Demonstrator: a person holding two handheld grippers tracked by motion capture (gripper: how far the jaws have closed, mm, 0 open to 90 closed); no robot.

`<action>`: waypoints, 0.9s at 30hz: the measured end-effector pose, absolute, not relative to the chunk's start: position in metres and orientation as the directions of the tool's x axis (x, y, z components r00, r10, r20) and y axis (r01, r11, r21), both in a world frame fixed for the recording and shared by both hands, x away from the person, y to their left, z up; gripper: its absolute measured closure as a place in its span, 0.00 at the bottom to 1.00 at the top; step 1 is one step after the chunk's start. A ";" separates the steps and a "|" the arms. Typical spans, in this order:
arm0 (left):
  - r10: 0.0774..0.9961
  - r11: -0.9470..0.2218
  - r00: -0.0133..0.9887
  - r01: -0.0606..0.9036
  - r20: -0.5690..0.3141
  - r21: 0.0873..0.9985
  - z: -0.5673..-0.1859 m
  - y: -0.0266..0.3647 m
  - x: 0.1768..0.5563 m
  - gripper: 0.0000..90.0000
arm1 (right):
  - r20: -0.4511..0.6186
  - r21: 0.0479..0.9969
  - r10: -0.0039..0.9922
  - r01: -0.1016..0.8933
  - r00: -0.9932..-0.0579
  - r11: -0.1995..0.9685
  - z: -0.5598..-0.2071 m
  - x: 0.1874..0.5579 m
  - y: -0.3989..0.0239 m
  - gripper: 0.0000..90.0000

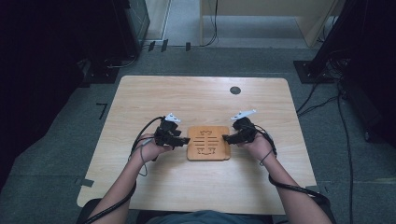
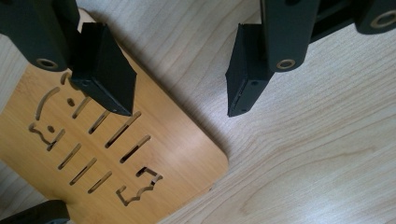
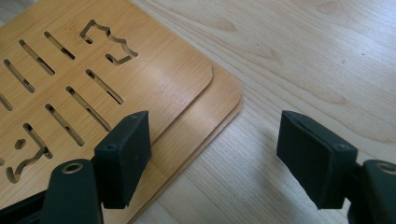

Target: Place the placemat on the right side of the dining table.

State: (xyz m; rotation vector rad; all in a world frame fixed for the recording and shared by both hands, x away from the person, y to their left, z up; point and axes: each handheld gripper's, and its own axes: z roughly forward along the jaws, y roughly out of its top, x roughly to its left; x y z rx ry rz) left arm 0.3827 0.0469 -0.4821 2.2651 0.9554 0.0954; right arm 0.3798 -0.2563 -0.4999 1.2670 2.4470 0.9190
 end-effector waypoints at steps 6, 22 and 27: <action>0.658 -0.509 0.731 0.609 -0.181 0.608 -0.481 0.046 0.381 0.52 | 0.062 0.633 0.798 0.642 -0.599 0.433 -0.500 0.381 -0.252 0.28; 0.652 -0.520 0.738 0.604 -0.176 0.604 -0.482 0.045 0.376 0.53 | 0.044 0.640 0.776 0.614 -0.630 0.462 -0.500 0.381 -0.234 0.30; 0.648 -0.526 0.742 0.600 -0.173 0.602 -0.483 0.046 0.375 0.53 | 0.036 0.648 0.767 0.599 -0.641 0.470 -0.500 0.382 -0.227 0.31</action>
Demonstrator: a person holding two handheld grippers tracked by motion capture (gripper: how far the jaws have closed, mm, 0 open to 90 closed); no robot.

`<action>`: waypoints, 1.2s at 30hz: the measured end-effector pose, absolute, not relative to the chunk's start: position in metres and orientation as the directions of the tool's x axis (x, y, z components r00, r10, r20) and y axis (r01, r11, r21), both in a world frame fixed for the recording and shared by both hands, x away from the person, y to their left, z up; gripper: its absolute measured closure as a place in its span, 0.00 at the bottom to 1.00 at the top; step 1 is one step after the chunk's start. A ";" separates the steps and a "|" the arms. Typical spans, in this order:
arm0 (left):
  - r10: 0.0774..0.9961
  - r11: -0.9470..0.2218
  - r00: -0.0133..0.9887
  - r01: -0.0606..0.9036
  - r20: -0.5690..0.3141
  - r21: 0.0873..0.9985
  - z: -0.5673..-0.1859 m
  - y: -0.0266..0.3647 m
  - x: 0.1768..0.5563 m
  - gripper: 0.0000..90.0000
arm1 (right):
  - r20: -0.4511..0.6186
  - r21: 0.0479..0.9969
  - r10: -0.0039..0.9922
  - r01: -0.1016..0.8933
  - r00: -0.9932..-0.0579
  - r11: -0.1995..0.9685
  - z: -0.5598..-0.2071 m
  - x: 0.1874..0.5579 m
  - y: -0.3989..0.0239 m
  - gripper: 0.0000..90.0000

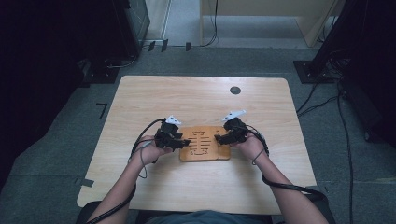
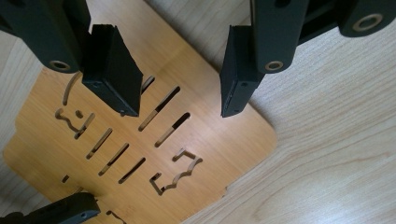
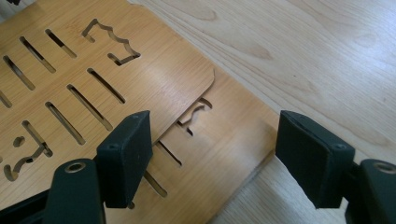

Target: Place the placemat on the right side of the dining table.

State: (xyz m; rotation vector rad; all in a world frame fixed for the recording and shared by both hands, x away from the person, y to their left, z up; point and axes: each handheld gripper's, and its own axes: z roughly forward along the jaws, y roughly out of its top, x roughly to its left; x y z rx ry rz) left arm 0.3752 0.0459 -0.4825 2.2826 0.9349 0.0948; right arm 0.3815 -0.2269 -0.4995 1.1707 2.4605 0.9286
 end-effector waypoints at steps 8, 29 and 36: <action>0.653 -0.521 0.736 0.609 -0.180 0.598 -0.484 0.047 0.374 0.53 | 0.035 0.647 0.769 0.601 -0.638 0.469 -0.498 0.382 -0.222 0.31; 0.650 -0.523 0.736 0.615 -0.190 0.590 -0.482 0.047 0.365 0.51 | 0.043 0.653 0.781 0.610 -0.622 0.450 -0.476 0.375 -0.199 0.36; 0.649 -0.524 0.734 0.622 -0.200 0.582 -0.487 0.046 0.369 0.51 | 0.074 0.621 0.793 0.650 -0.604 0.437 -0.463 0.374 -0.206 0.38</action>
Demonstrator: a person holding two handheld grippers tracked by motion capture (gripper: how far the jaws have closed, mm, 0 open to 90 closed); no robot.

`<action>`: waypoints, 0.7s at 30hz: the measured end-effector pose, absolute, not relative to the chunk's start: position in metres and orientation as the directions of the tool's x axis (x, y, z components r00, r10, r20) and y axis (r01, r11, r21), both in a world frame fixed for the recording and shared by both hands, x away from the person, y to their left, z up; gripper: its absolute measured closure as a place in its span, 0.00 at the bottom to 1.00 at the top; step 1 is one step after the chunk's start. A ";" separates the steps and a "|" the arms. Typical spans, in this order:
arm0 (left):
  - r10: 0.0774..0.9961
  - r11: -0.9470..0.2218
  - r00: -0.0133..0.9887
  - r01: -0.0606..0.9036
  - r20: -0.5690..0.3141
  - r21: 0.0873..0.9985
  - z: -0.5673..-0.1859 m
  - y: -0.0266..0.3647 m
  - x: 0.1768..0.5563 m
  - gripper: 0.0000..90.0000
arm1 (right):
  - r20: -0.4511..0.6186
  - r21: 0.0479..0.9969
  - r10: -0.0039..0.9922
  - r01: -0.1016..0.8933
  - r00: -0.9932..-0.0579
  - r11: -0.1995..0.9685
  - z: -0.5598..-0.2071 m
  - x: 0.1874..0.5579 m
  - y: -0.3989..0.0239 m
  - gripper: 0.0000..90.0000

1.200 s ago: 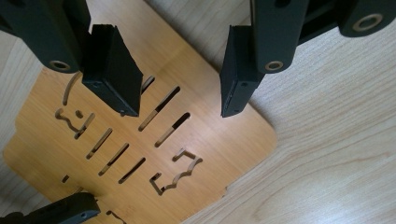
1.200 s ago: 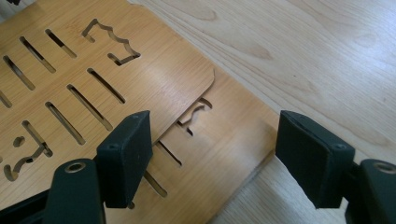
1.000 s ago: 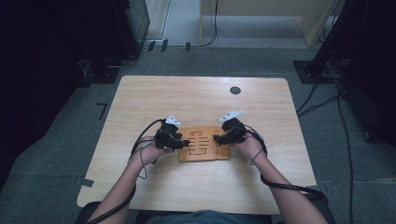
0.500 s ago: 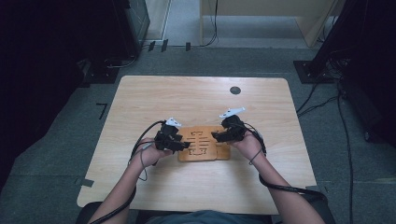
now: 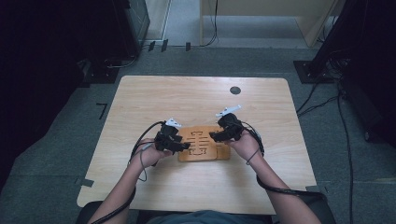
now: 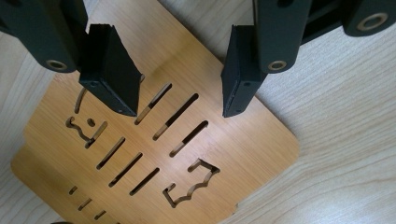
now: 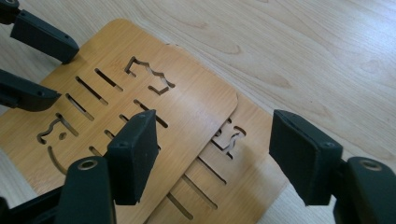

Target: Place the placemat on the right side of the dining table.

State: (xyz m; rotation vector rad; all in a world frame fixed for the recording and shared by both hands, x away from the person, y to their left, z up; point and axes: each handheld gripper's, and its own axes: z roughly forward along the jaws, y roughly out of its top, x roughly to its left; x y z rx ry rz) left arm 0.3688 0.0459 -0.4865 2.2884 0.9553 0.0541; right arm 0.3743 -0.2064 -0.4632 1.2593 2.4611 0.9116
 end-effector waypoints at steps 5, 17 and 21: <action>0.646 -0.522 0.733 0.628 -0.214 0.577 -0.491 0.045 0.372 0.51 | 0.130 0.584 0.796 0.694 -0.592 0.420 -0.461 0.374 -0.206 0.44; 0.633 -0.510 0.736 0.630 -0.241 0.586 -0.492 0.043 0.380 0.50 | 0.155 0.561 0.795 0.715 -0.586 0.418 -0.467 0.372 -0.208 0.47; 0.628 -0.517 0.741 0.625 -0.237 0.586 -0.492 0.040 0.380 0.50 | 0.206 0.522 0.809 0.761 -0.551 0.385 -0.472 0.373 -0.209 0.52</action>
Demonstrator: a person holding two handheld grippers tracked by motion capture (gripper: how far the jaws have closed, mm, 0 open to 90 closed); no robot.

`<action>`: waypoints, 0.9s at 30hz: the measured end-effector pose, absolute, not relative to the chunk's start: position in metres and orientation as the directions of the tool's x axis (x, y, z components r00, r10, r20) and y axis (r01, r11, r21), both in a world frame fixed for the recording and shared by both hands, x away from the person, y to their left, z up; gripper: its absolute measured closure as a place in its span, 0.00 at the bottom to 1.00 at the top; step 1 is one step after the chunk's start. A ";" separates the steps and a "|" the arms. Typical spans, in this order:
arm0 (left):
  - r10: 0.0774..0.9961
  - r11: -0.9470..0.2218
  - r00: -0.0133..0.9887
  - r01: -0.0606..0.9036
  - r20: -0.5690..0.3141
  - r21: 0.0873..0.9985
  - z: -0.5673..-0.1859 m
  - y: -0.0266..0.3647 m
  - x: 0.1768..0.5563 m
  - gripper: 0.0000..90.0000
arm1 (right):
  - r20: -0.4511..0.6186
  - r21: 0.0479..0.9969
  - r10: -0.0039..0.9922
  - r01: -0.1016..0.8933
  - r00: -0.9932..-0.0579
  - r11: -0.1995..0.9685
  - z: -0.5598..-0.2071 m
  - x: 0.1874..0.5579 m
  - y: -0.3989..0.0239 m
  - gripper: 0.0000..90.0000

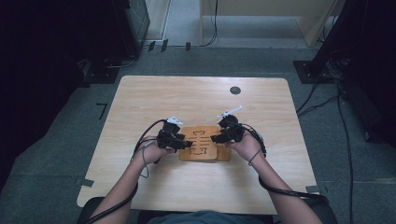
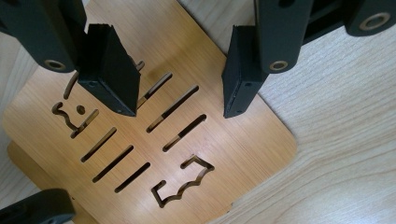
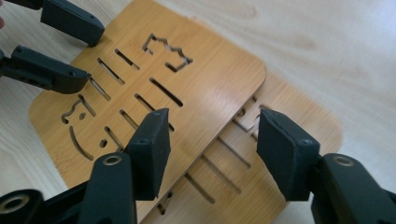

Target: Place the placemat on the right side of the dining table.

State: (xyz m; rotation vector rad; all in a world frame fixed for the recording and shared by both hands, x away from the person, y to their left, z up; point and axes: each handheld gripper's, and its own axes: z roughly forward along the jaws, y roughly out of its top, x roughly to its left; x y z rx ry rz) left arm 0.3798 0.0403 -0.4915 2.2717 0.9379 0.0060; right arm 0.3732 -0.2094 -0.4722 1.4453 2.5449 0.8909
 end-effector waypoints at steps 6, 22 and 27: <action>0.622 -0.518 0.746 0.619 -0.238 0.590 -0.492 0.038 0.379 0.50 | 0.262 0.465 0.819 0.810 -0.511 0.357 -0.477 0.375 -0.208 0.57; 0.621 -0.519 0.750 0.613 -0.230 0.596 -0.491 0.038 0.379 0.51 | 0.362 0.423 0.811 0.856 -0.460 0.297 -0.470 0.378 -0.206 0.55; 0.608 -0.495 0.742 0.633 -0.284 0.595 -0.490 0.038 0.380 0.51 | 0.376 0.434 0.805 0.855 -0.458 0.284 -0.453 0.377 -0.205 0.55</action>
